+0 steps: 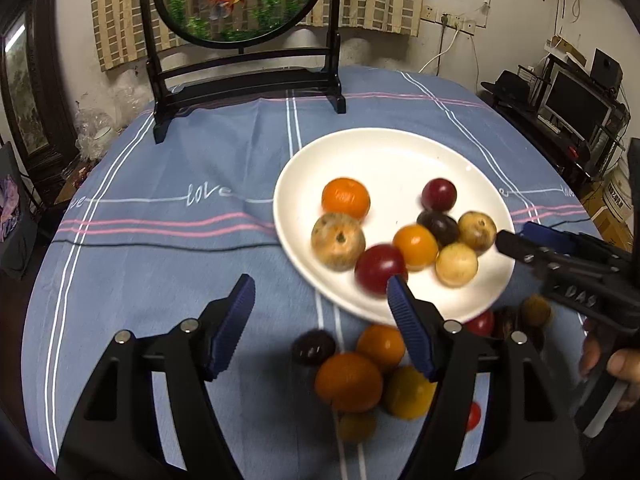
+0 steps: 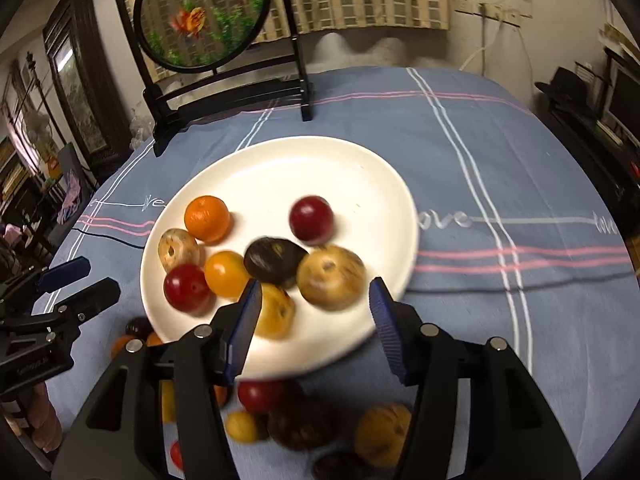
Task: Organize fruits
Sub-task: 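Withdraw both open tools from the plate toward the fruit cluster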
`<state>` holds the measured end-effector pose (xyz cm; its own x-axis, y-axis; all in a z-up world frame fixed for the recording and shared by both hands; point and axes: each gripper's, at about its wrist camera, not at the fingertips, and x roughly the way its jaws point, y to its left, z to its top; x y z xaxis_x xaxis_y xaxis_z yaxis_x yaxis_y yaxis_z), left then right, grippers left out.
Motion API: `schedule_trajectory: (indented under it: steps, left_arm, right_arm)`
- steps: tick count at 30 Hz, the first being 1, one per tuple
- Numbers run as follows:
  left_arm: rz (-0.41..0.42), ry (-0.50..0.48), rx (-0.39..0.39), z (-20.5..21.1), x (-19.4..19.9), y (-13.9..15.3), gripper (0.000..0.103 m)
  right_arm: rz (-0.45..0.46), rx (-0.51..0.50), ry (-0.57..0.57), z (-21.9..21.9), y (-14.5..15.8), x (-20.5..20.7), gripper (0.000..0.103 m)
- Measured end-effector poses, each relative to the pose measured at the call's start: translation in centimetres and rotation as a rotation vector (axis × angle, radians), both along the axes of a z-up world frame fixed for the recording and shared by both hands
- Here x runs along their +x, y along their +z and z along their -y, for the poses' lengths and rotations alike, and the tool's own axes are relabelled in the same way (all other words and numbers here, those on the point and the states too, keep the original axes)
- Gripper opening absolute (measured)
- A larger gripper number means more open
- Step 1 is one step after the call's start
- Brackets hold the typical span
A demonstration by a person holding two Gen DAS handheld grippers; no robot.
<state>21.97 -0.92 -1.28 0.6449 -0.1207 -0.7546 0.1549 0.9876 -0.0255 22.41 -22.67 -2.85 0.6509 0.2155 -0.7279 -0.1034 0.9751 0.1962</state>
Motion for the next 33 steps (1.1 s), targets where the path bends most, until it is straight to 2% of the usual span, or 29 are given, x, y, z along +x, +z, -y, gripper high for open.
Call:
schedule_trajectory:
  steps: [7, 13, 16, 33]
  left_arm:
    - [-0.009, 0.005, 0.013, -0.4, -2.6, -0.6, 0.077]
    - [-0.026, 0.017, 0.005, -0.9, -4.6, -1.3, 0.08]
    - [-0.03, 0.028, 0.0, -1.3, -5.5, -1.5, 0.081]
    - [-0.063, 0.019, 0.009, -0.9, -9.5, -3.1, 0.084]
  right_arm:
    - [0.028, 0.021, -0.013, 1.3, 0.3, -4.5, 0.057]
    - [0.009, 0.046, -0.019, 1.6, -0.7, -7.5, 0.058]
    - [0.015, 0.048, -0.032, 1.6, -1.0, -8.8, 0.07]
    - [-0.019, 0.061, -0.027, 2.1, -2.8, -13.2, 0.07]
